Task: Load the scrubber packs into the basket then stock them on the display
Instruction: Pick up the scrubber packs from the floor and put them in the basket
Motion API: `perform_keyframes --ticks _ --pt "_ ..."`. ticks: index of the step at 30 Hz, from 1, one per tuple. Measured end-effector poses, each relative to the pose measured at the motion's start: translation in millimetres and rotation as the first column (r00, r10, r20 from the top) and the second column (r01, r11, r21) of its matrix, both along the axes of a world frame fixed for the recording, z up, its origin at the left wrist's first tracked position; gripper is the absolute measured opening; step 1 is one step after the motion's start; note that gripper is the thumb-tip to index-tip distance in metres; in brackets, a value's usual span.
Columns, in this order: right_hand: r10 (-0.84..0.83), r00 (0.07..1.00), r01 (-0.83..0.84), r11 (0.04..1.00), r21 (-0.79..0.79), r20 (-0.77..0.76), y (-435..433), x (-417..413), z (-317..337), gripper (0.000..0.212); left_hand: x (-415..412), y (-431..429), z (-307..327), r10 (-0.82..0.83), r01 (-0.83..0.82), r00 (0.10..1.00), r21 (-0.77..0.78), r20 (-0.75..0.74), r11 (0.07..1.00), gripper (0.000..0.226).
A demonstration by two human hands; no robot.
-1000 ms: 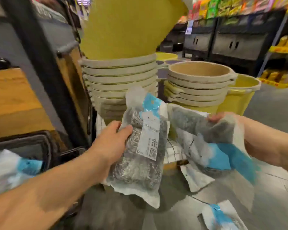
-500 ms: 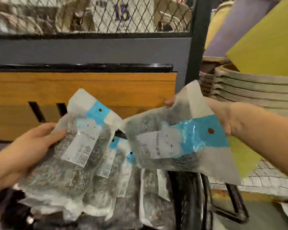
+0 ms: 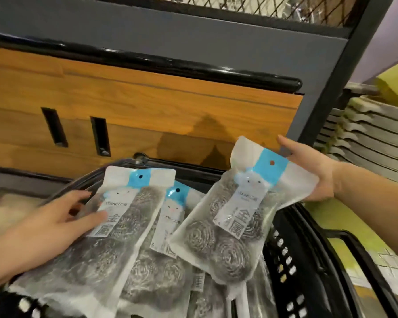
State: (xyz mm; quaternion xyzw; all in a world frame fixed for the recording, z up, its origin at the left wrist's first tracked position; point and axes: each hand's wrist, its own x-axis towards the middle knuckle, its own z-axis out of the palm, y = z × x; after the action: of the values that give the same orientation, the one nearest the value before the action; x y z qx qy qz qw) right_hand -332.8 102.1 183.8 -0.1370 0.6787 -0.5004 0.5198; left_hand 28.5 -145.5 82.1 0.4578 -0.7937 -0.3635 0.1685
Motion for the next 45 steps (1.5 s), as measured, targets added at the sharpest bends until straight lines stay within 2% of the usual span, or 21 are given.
perform_keyframes --ticks 2,3,4,5,7,9,10,12,17,20,23,25,29,33,37,40,42,45 --pt "0.057 0.984 -0.046 0.997 0.065 -0.170 2 4 8 0.088 5 3 -2 -0.077 0.085 0.993 -0.083 0.088 0.993 0.085" --pt "0.079 0.942 -0.047 0.993 0.104 -0.326 4 7 8 0.093 5 4 -4 -0.100 0.112 0.989 -0.107 0.108 0.988 0.081" --pt "0.105 0.858 -0.053 0.992 0.115 -0.503 5 13 7 0.095 4 7 -3 -0.113 0.129 0.985 -0.125 0.130 0.984 0.079" --pt "0.151 0.734 -0.087 0.988 0.129 -0.662 7 21 2 0.093 3 10 -2 -0.127 0.146 0.983 -0.143 0.135 0.979 0.079" --pt "0.322 0.368 -0.266 0.935 0.233 -0.872 6 38 -17 0.083 -2 19 -1 -0.156 0.181 0.975 -0.162 0.158 0.970 0.088" --pt "0.456 -0.029 -0.383 0.817 0.431 -0.890 2 48 -44 0.084 -8 27 1 -0.178 0.217 0.955 -0.152 0.236 0.964 0.105" --pt "0.490 -0.145 -0.393 0.769 0.504 -0.860 0 52 -56 0.086 -11 31 3 -0.179 0.230 0.941 -0.152 0.288 0.961 0.113" --pt "0.524 -0.207 -0.389 0.730 0.561 -0.826 -5 54 -74 0.085 -16 35 7 -0.183 0.249 0.906 -0.132 0.381 0.959 0.121" --pt "0.506 -0.178 -0.446 0.723 0.527 -0.844 -7 58 -79 0.087 -18 40 23 -0.183 0.246 0.859 -0.072 0.478 0.967 0.125" --pt "0.531 -0.207 -0.430 0.705 0.564 -0.822 -1 67 -82 0.088 -23 51 36 -0.123 0.256 0.851 -0.198 0.511 0.946 0.130" --pt "0.410 -0.187 -0.400 0.798 0.451 -0.893 21 64 -67 0.086 -44 82 59 -0.123 0.305 0.874 -0.334 0.470 0.892 0.131" --pt "0.313 -0.159 -0.372 0.860 0.351 -0.936 52 52 -50 0.086 -70 114 75 -0.186 0.385 0.874 -0.405 0.449 0.830 0.125" --pt "0.178 -0.111 -0.273 0.940 0.203 -0.978 153 9 -28 0.085 -154 196 93 -0.402 0.520 0.851 -0.437 0.336 0.734 0.112" --pt "0.124 -0.012 -0.011 0.992 0.124 -0.992 293 -36 -42 0.080 -254 310 86 -0.616 0.658 0.746 -0.416 0.252 0.627 0.092" --pt "0.120 0.148 0.289 0.944 0.159 -0.982 449 -67 -90 0.078 -335 435 54 -0.782 0.807 0.578 -0.304 0.232 0.506 0.087" --pt "0.133 0.274 0.477 0.841 0.255 -0.952 555 -77 -142 0.071 -377 518 11 -0.865 0.890 0.449 -0.195 0.224 0.412 0.072" --pt "0.178 0.360 0.537 0.763 0.359 -0.916 610 -81 -183 0.068 -396 560 -22 -0.894 0.925 0.381 -0.105 0.236 0.366 0.065" --pt "0.230 0.524 0.537 0.658 0.527 -0.820 660 -90 -243 0.072 -415 600 -74 -0.898 0.945 0.315 -0.009 0.306 0.328 0.071"
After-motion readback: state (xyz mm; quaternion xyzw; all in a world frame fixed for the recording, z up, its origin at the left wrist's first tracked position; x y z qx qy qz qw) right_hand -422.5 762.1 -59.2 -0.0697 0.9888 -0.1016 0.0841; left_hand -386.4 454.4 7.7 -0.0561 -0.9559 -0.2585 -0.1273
